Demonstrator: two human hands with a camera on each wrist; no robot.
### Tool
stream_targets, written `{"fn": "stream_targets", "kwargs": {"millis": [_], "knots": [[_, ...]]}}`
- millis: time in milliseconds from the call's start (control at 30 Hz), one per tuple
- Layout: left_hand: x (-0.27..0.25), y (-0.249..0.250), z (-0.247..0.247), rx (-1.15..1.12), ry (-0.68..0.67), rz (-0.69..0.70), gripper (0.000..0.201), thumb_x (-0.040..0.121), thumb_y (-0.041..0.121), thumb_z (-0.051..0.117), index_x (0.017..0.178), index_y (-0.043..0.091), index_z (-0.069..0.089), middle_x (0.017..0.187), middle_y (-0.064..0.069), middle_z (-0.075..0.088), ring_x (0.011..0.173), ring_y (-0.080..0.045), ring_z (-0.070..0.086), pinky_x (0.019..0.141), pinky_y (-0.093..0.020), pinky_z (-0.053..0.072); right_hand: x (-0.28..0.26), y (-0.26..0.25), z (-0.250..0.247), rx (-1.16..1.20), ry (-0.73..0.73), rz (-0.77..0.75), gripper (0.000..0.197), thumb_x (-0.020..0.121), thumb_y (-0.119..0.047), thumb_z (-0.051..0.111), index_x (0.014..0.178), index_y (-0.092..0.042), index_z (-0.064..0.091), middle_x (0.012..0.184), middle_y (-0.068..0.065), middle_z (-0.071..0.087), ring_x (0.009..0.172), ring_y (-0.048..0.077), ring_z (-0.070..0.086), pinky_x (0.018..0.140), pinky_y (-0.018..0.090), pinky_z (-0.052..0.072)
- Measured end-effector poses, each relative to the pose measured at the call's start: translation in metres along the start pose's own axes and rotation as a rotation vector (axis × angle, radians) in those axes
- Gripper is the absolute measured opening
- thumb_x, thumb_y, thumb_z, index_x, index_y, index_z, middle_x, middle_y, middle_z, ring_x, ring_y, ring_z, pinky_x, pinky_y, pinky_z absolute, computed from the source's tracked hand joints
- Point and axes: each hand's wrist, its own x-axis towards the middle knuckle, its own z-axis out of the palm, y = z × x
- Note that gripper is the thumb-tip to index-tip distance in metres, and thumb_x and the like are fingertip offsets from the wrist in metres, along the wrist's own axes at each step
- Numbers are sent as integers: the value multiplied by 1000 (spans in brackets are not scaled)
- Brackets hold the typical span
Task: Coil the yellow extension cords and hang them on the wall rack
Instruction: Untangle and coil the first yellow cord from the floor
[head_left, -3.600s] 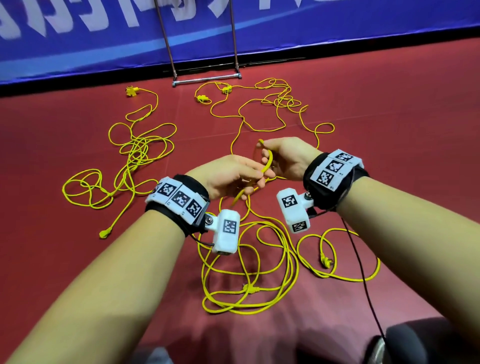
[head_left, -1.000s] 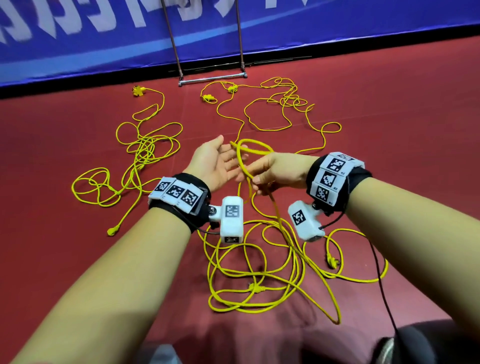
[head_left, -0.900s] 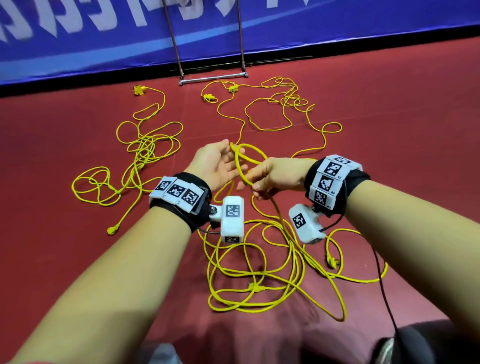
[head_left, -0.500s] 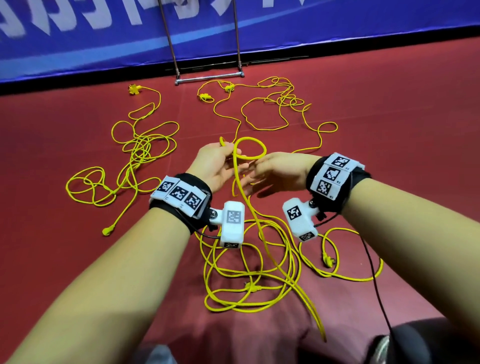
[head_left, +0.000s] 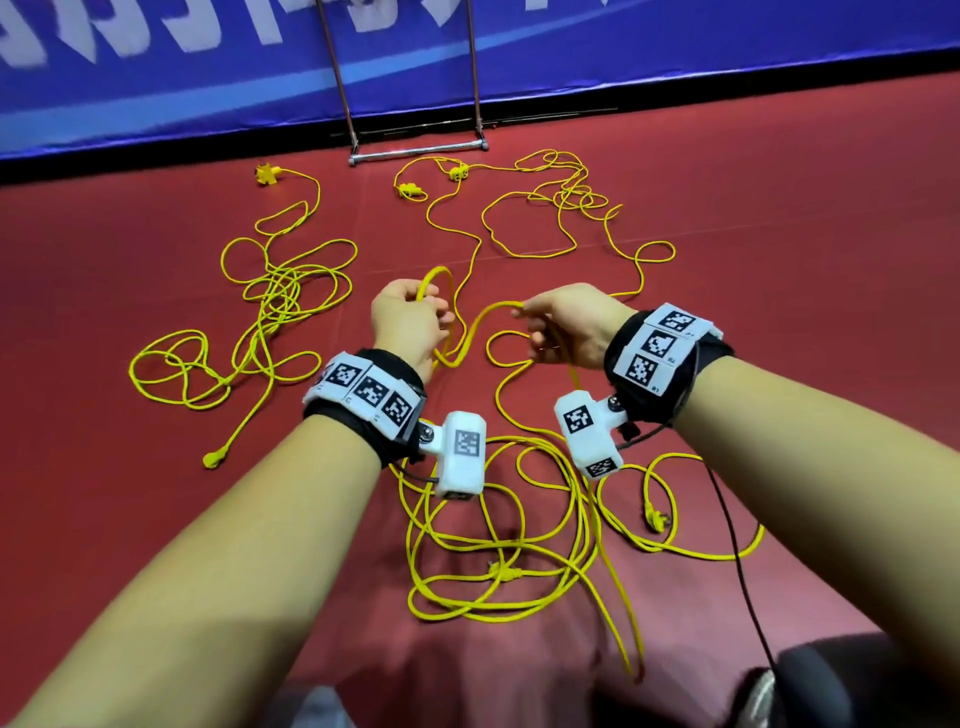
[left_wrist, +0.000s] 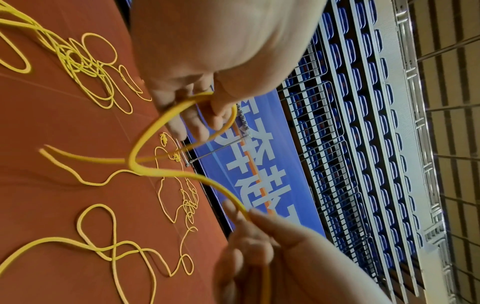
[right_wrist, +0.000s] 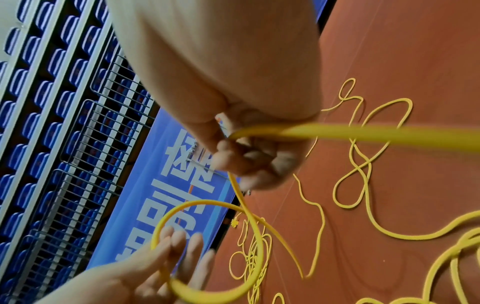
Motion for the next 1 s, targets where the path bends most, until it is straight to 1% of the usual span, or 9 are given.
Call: {"fn": "stream_targets", "kwargs": {"millis": [133,233,333,433,533,667,833,900,1000], "knots": [[4,2,-6,-16,30,-20,29,93,-7,40,83,15,55,72,-1,56,43,-6,42,42,-20,41,8,5,-21,29,154,-22,18,100,-10,45,88,-16,57,55,-1,40,44,13,40,48,21,45],[5,11,-3,-81,-15,-75,18,92,-2,48,91,12,57,73,0,56,41,-6,33,38,-18,28,8,16,-28,-261,120,1,19,97,-9,46,91,-17,62,66,3,54,55,18,51,59,25,41],[-3,24,3,-143,-147,-124,7,94,11,51,95,11,59,66,3,52,41,-7,29,41,-19,20,8,22,-27,-507,61,14,16,96,-25,54,97,-18,69,85,0,63,71,17,52,67,28,36],[-12,30,9,-136,-341,-65,19,100,15,45,94,9,62,69,3,53,43,-6,32,42,-19,18,6,11,-19,-287,-44,52,35,103,-45,36,95,-20,59,90,1,66,75,18,58,70,31,37],[-21,31,13,-64,-533,-3,17,101,13,47,100,5,62,75,0,57,45,-7,33,41,-16,17,5,-4,-11,77,-113,54,45,103,-53,25,105,-15,49,86,10,70,77,24,68,71,34,48],[-27,23,11,129,-728,-31,13,99,13,52,97,9,64,75,-1,64,43,-7,31,46,-15,15,3,-20,-7,335,-3,-8,37,105,-42,32,89,-12,48,59,3,64,51,17,65,62,30,51],[-26,-1,2,495,-654,-143,10,96,13,58,92,13,67,79,-3,66,55,-12,48,47,-18,30,-2,-17,-3,260,64,-119,14,104,-12,36,99,-18,47,63,1,59,50,15,59,57,26,45],[-23,-6,2,443,-603,-202,7,95,13,59,93,15,65,86,-5,67,71,-18,56,56,-23,39,-3,-12,-2,146,-1,-177,21,104,-10,37,118,-22,48,58,1,59,47,15,58,53,24,46],[-16,2,1,217,-421,-287,15,99,26,51,103,16,61,88,-2,69,76,-16,61,69,-29,47,-3,-6,-3,-91,-218,-246,37,103,-6,40,135,-23,49,62,3,62,49,16,56,52,24,43]]}}
